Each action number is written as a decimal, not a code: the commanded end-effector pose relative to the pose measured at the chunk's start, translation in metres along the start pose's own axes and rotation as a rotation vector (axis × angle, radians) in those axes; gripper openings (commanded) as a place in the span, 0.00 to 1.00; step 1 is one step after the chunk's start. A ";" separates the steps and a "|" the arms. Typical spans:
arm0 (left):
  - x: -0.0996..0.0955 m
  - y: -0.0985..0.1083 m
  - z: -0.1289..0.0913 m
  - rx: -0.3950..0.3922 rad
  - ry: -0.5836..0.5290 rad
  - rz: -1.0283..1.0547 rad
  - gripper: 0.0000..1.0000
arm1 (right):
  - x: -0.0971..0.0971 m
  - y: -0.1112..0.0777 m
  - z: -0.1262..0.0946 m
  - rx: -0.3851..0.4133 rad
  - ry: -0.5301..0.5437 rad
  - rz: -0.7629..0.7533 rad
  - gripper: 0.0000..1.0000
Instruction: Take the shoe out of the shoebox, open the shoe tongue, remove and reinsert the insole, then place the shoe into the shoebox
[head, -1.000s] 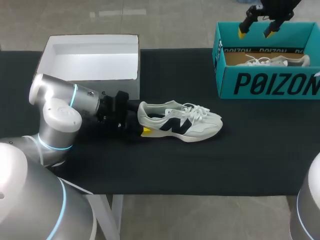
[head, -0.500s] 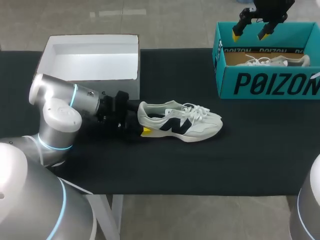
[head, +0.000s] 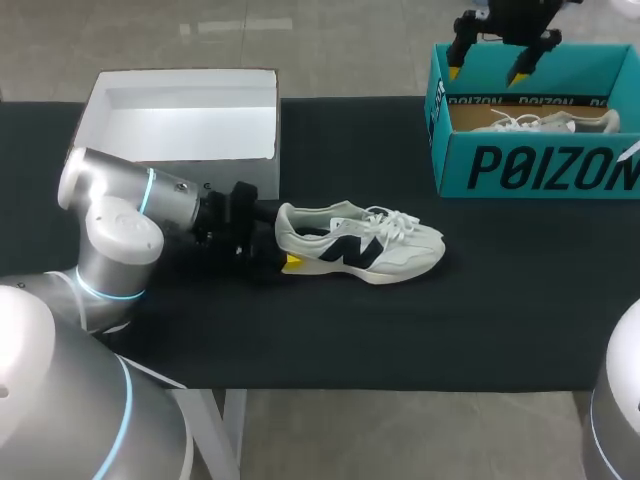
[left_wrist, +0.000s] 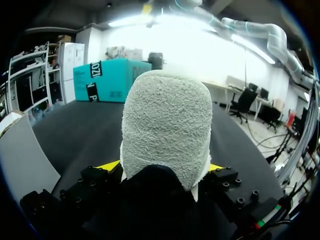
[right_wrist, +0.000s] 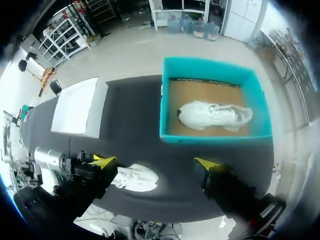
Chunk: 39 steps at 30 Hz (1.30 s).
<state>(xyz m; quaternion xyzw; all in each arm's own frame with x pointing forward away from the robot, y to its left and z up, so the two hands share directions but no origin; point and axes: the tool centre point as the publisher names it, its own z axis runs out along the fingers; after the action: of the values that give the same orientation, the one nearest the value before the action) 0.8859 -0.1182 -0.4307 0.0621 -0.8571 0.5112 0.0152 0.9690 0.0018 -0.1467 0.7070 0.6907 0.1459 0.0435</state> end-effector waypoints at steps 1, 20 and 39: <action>0.000 0.001 -0.001 0.001 0.001 0.001 0.00 | 0.018 -0.020 0.001 -0.014 -0.150 0.211 1.00; 0.000 0.001 -0.001 0.001 0.001 0.001 0.00 | 0.135 -0.067 0.062 0.141 -0.065 0.179 1.00; 0.000 0.001 -0.001 0.001 0.001 0.001 0.00 | 0.172 -0.096 0.071 0.113 -0.060 0.228 1.00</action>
<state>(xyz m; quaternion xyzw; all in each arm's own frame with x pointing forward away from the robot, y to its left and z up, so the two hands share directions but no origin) 0.8859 -0.1182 -0.4307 0.0621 -0.8570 0.5113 0.0152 0.8958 0.1868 -0.2145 0.7863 0.6114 0.0892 0.0080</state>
